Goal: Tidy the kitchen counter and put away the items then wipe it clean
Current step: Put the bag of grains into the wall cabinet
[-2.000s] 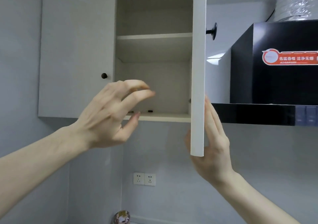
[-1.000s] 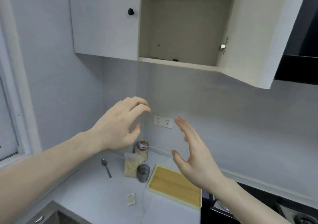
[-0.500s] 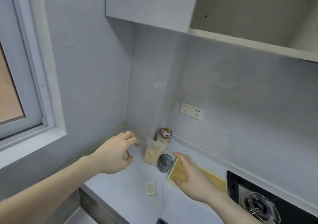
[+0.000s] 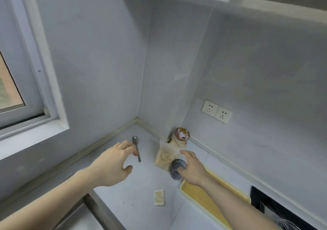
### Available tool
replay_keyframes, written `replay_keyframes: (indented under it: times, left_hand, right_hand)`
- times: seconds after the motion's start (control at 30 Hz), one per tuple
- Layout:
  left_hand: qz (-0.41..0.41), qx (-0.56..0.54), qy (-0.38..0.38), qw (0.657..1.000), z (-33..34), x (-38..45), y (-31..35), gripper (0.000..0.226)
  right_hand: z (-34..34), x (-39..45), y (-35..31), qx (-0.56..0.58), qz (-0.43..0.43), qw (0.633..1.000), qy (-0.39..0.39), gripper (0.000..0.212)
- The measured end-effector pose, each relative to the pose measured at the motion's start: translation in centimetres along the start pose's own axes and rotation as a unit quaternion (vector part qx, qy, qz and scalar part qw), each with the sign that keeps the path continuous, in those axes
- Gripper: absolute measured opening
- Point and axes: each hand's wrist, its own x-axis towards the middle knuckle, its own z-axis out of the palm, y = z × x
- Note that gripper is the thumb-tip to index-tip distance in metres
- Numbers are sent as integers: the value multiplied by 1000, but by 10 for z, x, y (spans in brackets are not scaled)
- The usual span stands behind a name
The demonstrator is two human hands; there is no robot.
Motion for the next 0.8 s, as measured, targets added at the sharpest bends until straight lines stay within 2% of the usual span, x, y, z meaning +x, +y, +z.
replay_keyframes:
  times: [0.17, 0.37, 0.53, 0.63, 0.8]
  left_hand:
    - [-57, 14, 2, 998, 7, 11, -4, 39]
    - [-102, 27, -2, 994, 16, 20, 3, 37]
    - [-108, 34, -6, 994, 18, 29, 10, 37]
    - [-110, 38, -3, 993, 17, 33, 11, 36]
    - [-100, 38, -7, 994, 16, 38, 15, 37]
  right_hand:
    - [7, 79, 11, -26, 10, 1000, 5, 71]
    - [23, 145, 28, -80, 23, 996, -33, 69]
    - [28, 163, 38, -119, 28, 992, -29, 31]
    - [30, 166, 42, -140, 26, 990, 10, 10]
    - [32, 163, 40, -147, 28, 988, 45, 16]
